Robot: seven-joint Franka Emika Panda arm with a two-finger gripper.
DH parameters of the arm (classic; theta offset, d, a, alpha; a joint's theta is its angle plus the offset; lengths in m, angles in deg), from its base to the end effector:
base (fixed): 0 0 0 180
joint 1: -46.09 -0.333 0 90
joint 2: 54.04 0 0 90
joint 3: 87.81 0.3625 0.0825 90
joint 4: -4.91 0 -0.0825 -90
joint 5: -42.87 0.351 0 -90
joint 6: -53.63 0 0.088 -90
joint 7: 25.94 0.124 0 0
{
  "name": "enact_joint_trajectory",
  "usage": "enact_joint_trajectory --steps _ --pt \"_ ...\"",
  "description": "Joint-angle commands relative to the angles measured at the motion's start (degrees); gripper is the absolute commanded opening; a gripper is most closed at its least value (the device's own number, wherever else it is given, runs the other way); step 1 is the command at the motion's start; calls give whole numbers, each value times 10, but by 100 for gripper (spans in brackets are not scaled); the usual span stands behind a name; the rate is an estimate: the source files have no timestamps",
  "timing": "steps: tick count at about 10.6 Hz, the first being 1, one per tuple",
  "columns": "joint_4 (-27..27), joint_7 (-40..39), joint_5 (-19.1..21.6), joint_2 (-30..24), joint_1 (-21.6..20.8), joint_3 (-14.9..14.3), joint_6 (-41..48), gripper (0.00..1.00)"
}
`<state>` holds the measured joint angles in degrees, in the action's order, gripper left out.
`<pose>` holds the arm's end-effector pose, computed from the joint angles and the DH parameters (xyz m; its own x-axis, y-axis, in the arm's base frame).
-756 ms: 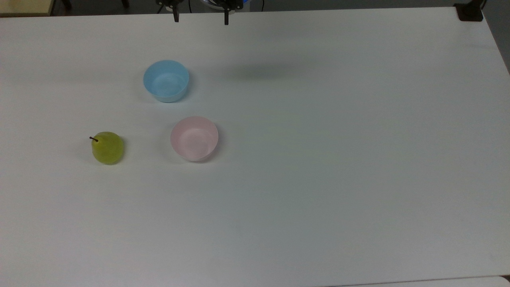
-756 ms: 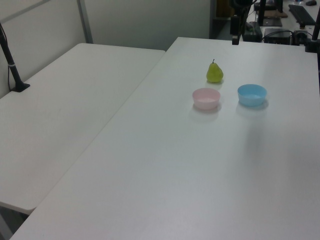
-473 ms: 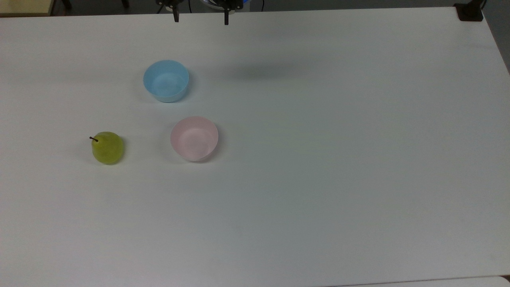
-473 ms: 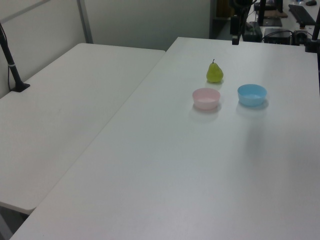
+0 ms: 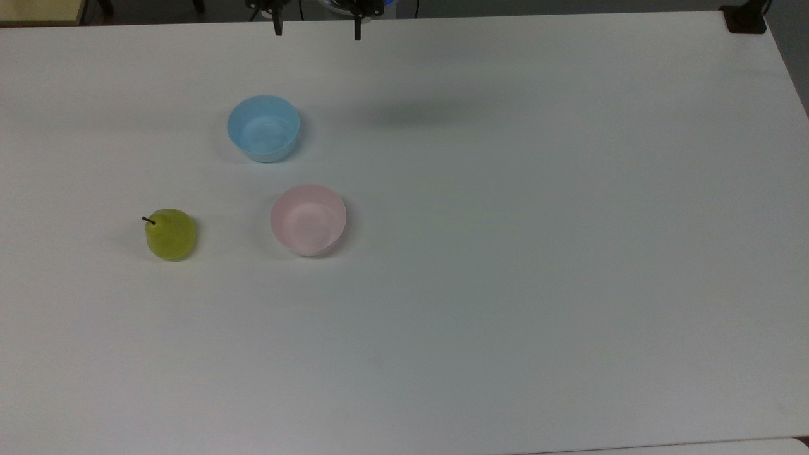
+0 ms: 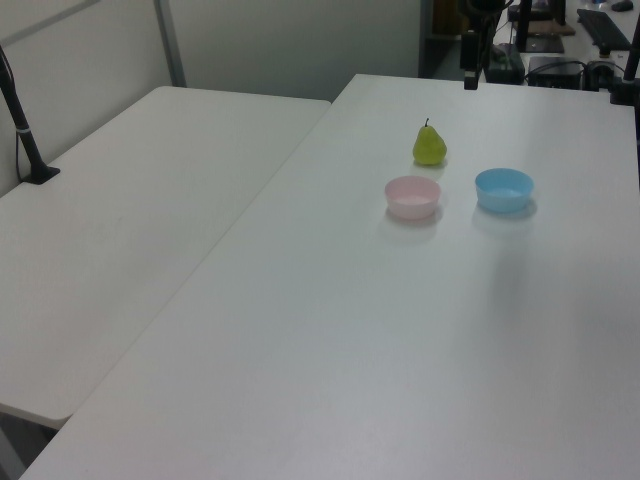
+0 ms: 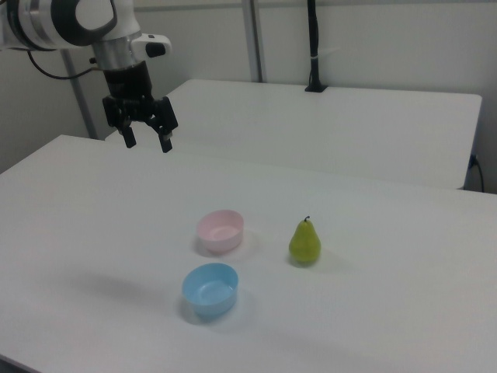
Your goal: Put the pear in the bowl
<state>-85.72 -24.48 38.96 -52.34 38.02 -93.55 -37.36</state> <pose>0.5322 0.0142 0.6354 0.9996 0.0164 -0.0215 0.0179 -0.9973 0.0717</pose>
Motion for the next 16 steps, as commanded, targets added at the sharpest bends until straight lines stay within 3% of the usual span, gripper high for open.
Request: enact_joint_trajectory --steps 1,4,9,16 --pt "-5 -60 -6 1 29 -6 -20 100" --pt "15 -113 0 35 77 -6 -31 100" --pt "34 -166 9 107 147 -7 -144 100" --pt "34 -168 1 251 188 -8 -313 100"
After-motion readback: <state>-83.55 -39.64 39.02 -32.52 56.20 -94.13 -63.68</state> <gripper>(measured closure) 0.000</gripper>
